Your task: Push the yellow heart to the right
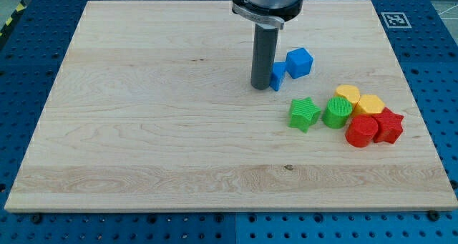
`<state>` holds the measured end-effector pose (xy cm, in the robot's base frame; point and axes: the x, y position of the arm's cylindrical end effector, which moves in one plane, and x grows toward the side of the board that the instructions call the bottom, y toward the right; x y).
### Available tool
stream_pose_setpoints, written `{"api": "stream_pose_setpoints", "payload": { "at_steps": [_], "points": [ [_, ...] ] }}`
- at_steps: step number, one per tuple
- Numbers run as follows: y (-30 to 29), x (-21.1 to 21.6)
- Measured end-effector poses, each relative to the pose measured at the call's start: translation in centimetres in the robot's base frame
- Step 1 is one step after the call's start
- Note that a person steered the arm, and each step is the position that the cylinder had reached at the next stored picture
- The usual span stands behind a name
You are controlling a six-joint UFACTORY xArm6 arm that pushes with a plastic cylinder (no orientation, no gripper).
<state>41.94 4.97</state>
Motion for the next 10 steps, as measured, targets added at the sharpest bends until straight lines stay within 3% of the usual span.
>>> {"api": "stream_pose_setpoints", "payload": {
  "at_steps": [3,6,8,10],
  "points": [
    [2.3,-1.1],
    [3.1,2.1],
    [9.1,2.0],
    [11.1,3.1]
  ]
}}
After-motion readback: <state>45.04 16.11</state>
